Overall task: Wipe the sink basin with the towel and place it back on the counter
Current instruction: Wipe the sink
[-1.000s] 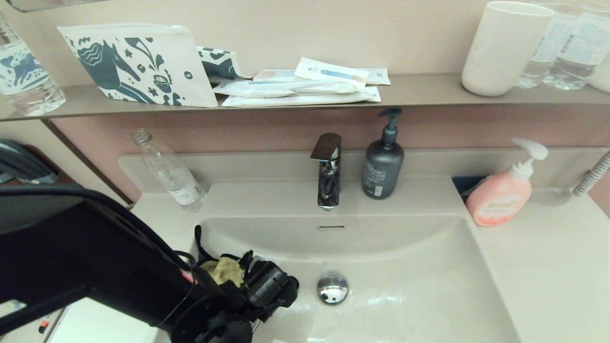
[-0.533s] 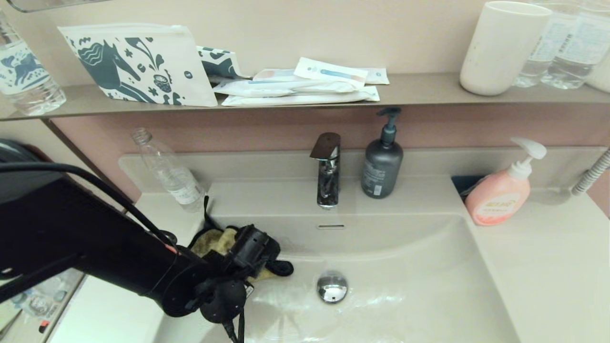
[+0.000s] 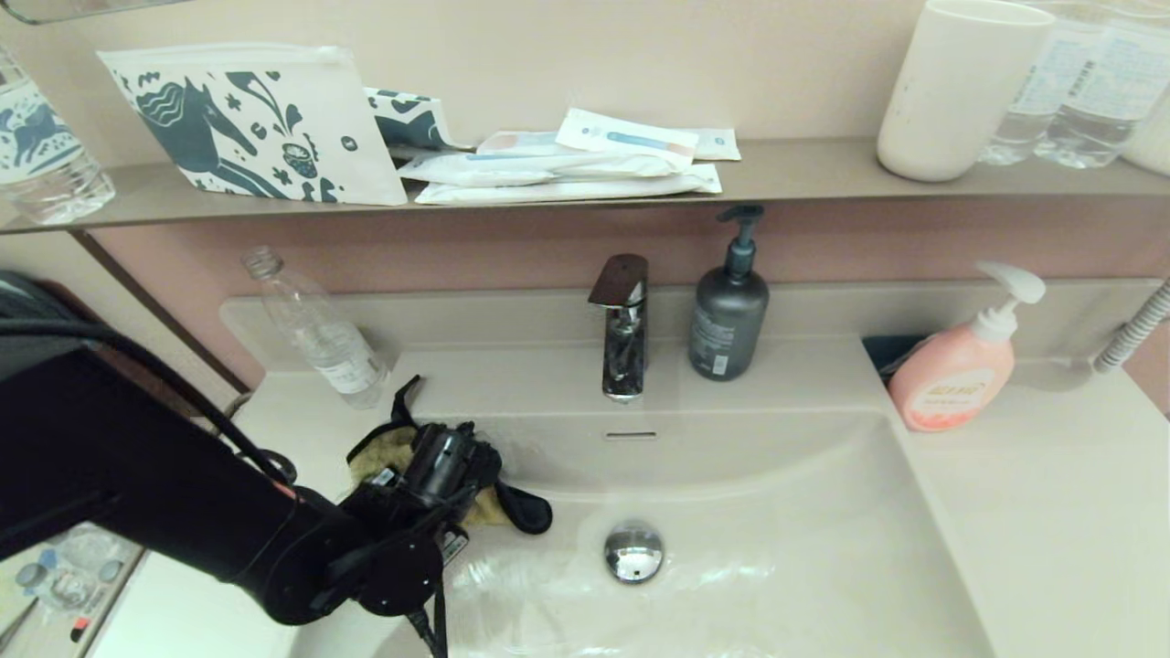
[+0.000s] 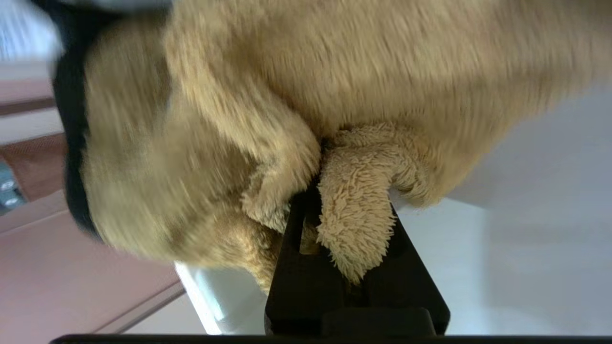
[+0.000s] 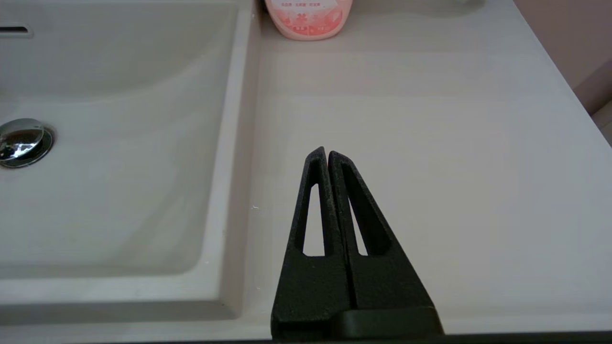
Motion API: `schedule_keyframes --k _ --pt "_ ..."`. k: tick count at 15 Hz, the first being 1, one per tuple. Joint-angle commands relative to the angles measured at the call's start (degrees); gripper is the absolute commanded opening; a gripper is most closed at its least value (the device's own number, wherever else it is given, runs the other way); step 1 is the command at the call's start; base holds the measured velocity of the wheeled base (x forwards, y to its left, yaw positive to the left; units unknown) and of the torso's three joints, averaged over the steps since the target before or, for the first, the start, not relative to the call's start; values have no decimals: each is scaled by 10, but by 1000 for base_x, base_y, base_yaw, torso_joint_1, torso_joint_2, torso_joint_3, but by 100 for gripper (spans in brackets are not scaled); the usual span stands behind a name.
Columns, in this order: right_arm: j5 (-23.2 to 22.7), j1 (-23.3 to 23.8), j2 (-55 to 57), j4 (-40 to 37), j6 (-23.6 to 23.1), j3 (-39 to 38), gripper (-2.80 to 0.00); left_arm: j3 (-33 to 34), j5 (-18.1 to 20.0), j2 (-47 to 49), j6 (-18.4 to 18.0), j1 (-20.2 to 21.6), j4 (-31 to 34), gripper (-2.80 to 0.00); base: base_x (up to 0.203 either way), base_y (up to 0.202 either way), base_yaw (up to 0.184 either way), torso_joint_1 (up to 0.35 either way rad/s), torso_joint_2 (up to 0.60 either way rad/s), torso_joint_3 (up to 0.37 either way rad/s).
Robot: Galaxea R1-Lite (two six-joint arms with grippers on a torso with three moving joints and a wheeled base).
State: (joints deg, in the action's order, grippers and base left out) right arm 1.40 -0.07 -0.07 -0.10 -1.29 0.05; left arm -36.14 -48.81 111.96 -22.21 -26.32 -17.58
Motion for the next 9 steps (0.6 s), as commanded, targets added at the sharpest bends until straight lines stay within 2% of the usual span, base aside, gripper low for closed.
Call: schedule_keyframes --k 1,3,6,9 --pt "0 0 1 0 0 0 -280 53 -5 -19 3 14 16 -280 0 0 0 0 0 0" --pt "0 0 1 0 0 0 -280 91 -4 -36 10 25 16 -280 0 0 0 0 0 0" --pt "0 0 1 0 0 0 -280 151 -1 -46 58 26 17 -280 0 0 0 0 0 0" --pt "0 0 1 0 0 0 -280 197 4 -82 101 7 16 -280 0 0 0 0 0 0"
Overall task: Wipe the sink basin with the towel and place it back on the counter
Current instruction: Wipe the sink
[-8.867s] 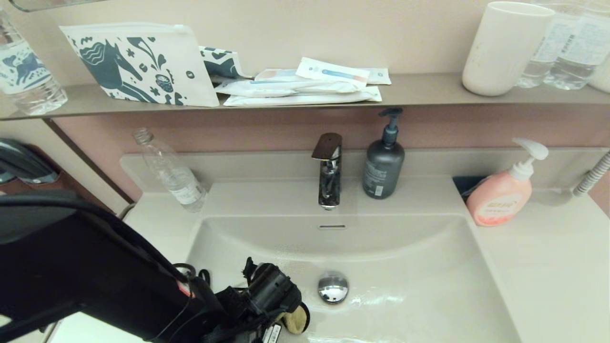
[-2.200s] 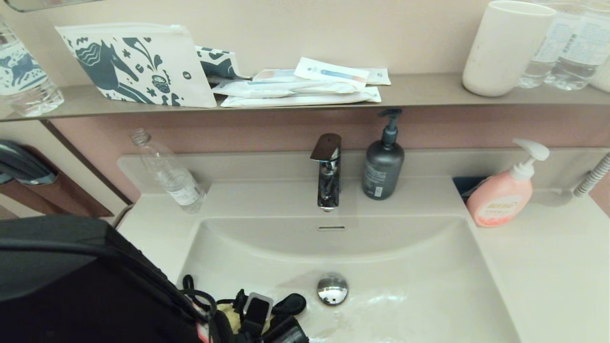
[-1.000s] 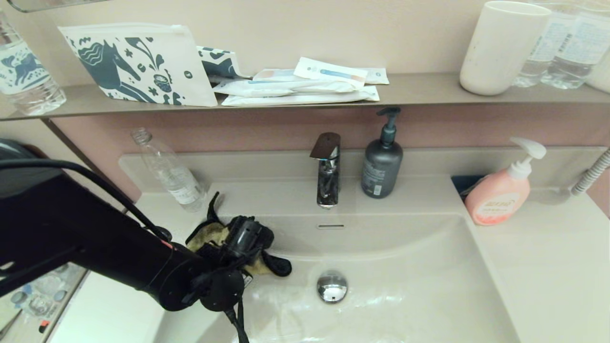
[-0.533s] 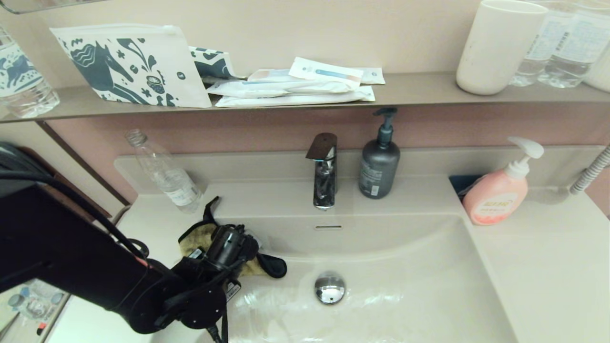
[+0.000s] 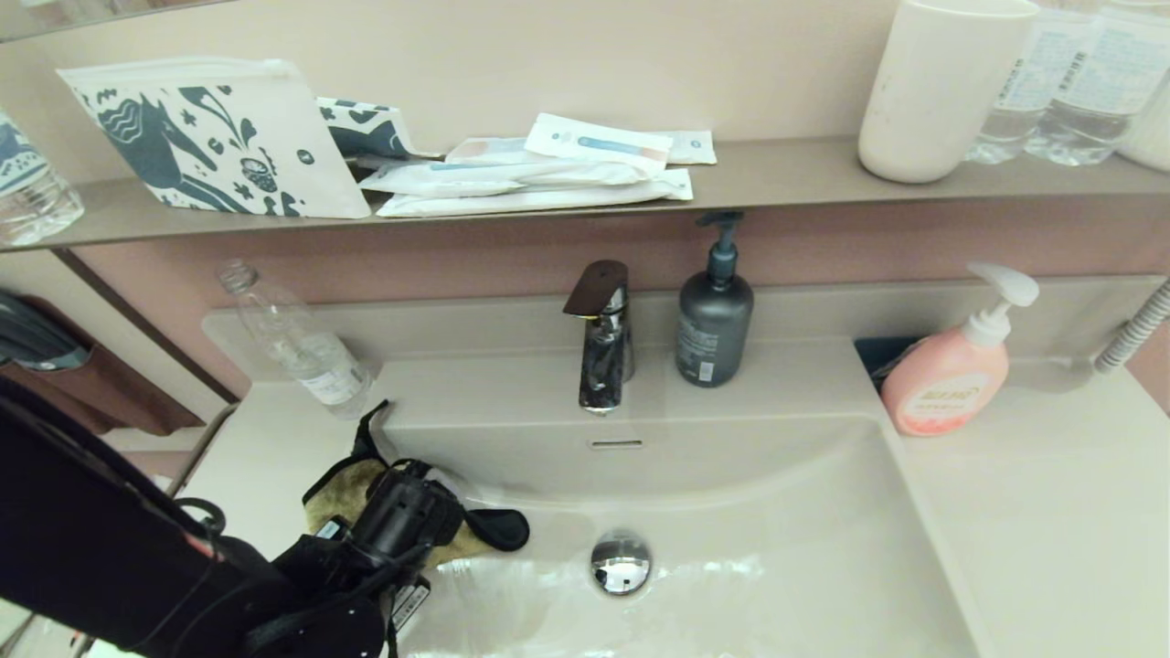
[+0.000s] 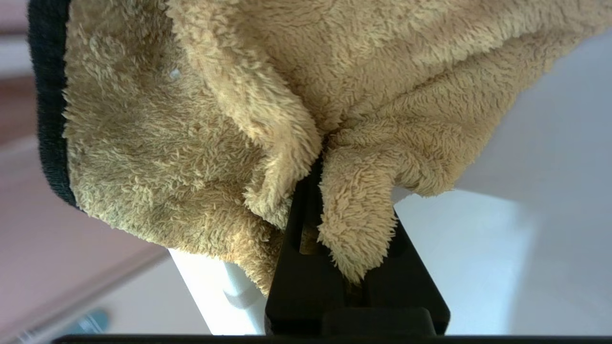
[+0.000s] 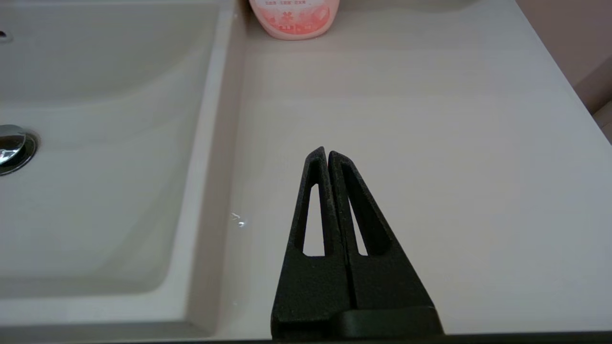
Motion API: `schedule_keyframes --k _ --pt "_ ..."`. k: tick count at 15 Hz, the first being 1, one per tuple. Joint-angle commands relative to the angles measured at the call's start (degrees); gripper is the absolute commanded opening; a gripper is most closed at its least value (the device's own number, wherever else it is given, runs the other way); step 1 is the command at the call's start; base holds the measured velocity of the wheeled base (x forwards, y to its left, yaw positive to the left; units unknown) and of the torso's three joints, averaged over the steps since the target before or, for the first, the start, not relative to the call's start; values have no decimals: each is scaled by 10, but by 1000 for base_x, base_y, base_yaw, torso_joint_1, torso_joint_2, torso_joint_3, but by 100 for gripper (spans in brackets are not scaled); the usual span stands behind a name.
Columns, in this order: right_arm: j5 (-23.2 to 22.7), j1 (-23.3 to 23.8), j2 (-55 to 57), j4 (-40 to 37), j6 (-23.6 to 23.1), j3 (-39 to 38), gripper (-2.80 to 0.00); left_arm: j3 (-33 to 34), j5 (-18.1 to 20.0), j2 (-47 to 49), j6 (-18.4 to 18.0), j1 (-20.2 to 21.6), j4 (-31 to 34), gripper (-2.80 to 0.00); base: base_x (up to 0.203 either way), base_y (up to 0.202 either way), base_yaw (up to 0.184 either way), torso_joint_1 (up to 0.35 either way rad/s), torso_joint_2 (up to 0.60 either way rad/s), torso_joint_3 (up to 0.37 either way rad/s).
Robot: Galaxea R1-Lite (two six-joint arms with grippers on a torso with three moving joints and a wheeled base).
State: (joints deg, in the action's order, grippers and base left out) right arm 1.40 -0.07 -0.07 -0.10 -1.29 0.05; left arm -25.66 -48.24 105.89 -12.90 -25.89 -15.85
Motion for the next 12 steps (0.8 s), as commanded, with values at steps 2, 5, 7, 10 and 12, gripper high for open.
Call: schedule_keyframes --k 2,5,7,10,12 --pt "0 0 1 0 0 0 -280 71 0 -52 16 16 -5 -280 0 0 0 0 0 0" --pt "0 0 1 0 0 0 -280 20 0 -72 20 35 -33 -280 0 0 0 0 0 0" --pt "1 0 1 1 17 0 -280 21 13 -103 44 39 -48 -280 0 0 0 0 0 0" --pt "1 0 1 2 28 0 -280 -109 119 -82 111 122 -49 -280 0 0 0 0 0 0" --pt "1 0 1 2 30 0 -280 -155 221 -92 166 172 -73 -280 0 0 0 -18 -13 -1"
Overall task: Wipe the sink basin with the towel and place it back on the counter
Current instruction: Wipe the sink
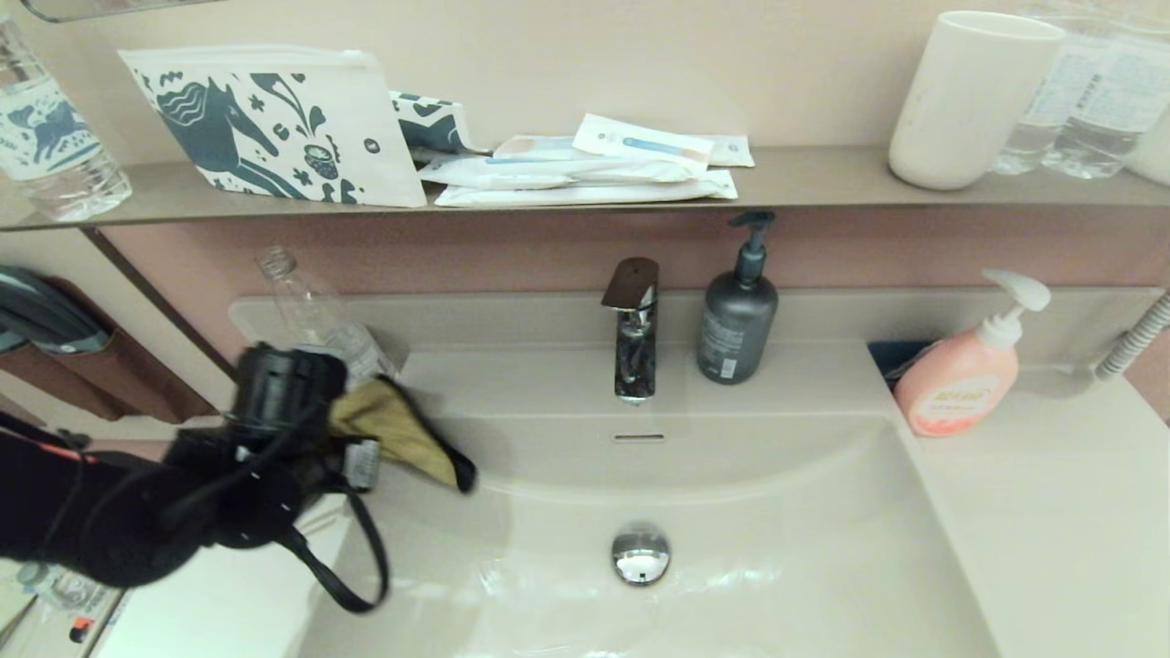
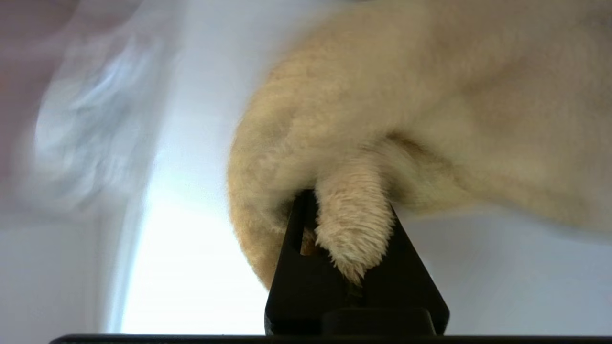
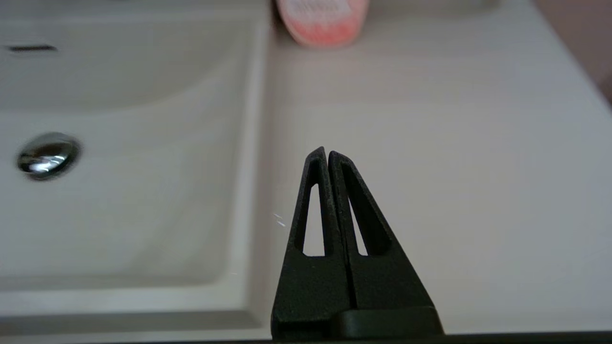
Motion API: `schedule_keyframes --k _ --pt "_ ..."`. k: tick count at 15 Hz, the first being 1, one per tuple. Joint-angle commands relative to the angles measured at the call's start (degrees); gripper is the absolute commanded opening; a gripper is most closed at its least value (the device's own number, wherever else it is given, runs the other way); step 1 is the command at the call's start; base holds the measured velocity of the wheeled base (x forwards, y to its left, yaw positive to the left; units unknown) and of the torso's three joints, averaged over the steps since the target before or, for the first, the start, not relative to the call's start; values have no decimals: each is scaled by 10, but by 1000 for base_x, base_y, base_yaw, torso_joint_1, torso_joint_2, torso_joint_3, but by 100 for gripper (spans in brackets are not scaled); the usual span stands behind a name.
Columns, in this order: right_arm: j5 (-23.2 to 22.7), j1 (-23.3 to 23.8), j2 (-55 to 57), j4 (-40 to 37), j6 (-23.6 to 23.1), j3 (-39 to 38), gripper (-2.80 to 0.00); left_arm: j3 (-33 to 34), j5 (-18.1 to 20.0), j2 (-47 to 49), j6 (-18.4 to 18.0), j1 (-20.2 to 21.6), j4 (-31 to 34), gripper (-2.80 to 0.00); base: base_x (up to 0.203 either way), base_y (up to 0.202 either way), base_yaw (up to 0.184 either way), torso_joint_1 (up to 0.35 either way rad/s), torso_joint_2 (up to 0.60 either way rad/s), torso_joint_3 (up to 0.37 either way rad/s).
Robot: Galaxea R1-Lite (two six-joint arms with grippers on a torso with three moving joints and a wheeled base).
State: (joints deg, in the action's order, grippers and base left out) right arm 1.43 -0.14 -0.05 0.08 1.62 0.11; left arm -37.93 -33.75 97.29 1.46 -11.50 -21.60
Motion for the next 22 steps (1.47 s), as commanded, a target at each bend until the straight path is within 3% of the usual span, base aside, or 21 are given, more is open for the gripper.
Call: schedule_keyframes --k 1,2,4,8,11,14,16,22 --pt "1 1 0 0 0 0 -280 -21 162 -17 63 63 -43 -280 0 0 0 0 0 0" --pt "1 1 0 0 0 0 -280 -8 219 -10 87 84 -92 -280 0 0 0 33 17 -6" --pt "1 1 0 0 0 0 -280 23 218 23 109 93 -203 -280 0 0 0 0 0 0" --pt "1 1 0 0 0 0 -280 92 161 -32 115 67 -219 -280 0 0 0 0 0 0" --pt "1 1 0 0 0 0 -280 98 160 -16 112 100 -221 -280 0 0 0 0 0 0" --pt "1 1 0 0 0 0 -280 62 177 48 88 153 -223 -280 0 0 0 0 0 0" --pt "1 1 0 0 0 0 -280 20 226 87 76 177 -224 -280 0 0 0 0 0 0" --pt "1 1 0 0 0 0 -280 -61 248 185 36 199 -222 -280 0 0 0 0 0 0"
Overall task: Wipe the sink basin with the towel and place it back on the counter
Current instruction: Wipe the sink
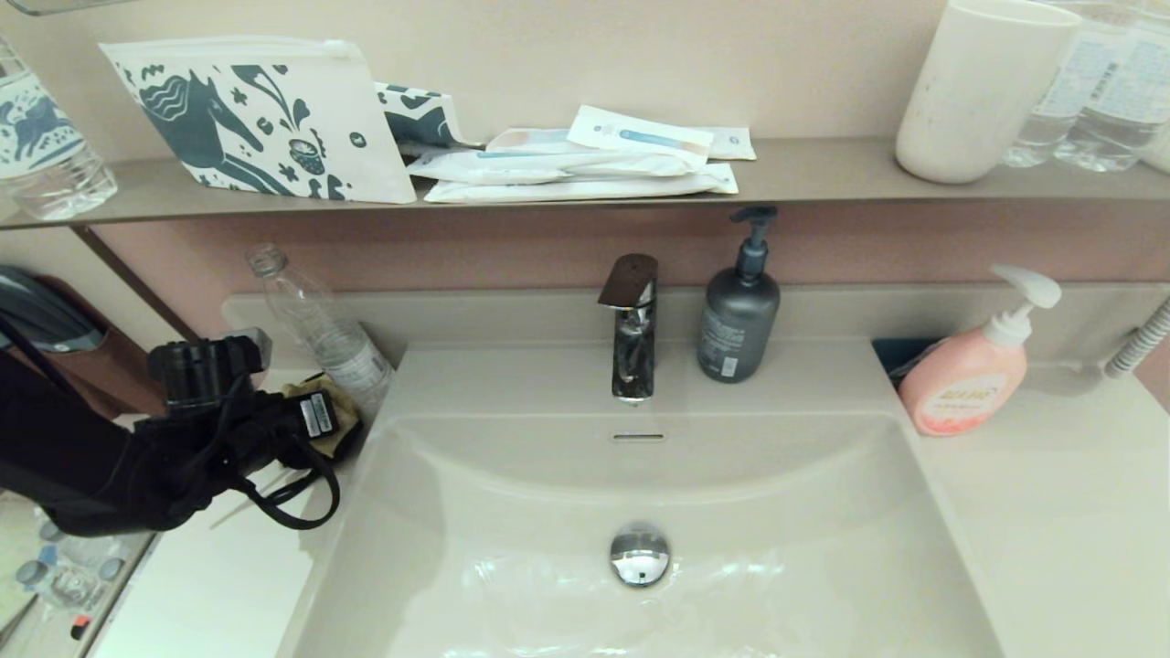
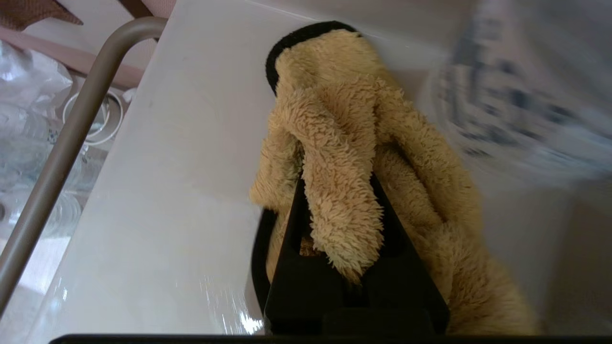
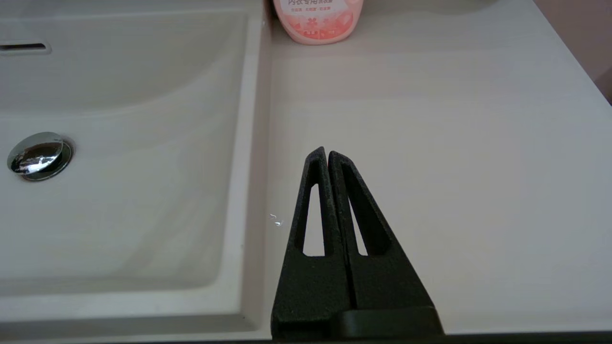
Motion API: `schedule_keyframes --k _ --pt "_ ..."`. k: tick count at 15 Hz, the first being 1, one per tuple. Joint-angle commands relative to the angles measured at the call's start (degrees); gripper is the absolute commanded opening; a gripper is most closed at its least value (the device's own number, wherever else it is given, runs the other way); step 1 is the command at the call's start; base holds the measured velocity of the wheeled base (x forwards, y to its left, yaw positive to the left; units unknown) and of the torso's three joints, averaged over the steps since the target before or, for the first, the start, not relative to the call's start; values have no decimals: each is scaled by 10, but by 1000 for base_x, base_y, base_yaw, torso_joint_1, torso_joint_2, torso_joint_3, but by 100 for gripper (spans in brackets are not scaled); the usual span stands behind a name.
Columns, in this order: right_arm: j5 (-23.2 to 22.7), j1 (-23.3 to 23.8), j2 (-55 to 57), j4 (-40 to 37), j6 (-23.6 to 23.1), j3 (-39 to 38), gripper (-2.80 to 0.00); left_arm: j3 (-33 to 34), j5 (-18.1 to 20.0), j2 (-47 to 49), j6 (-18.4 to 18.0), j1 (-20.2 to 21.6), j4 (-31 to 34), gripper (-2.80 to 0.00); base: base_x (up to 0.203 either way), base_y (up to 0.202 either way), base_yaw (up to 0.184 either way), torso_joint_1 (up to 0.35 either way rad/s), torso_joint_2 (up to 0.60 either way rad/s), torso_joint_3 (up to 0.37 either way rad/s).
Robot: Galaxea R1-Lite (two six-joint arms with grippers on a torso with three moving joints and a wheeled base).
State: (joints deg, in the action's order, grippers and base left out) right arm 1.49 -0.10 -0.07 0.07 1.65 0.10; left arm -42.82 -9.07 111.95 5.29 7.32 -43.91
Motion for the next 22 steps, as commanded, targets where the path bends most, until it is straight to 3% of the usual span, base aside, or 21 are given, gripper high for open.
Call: schedule_keyframes --k 1,5,10,14,18,22 --pt "0 0 1 0 0 0 -280 -8 13 45 -15 23 5 -280 0 0 0 0 0 0" --pt "0 0 1 0 0 0 -280 52 28 63 -95 79 12 -280 0 0 0 0 0 0" --pt "0 0 1 0 0 0 -280 157 22 20 -141 116 11 -280 0 0 0 0 0 0" --pt "0 0 1 0 0 0 -280 216 0 -25 -148 126 12 -280 0 0 0 0 0 0" --pt "0 0 1 0 0 0 -280 193 4 -48 -143 96 8 -280 0 0 0 0 0 0" --pt "0 0 1 0 0 0 -280 83 6 -15 -120 64 8 -280 0 0 0 0 0 0"
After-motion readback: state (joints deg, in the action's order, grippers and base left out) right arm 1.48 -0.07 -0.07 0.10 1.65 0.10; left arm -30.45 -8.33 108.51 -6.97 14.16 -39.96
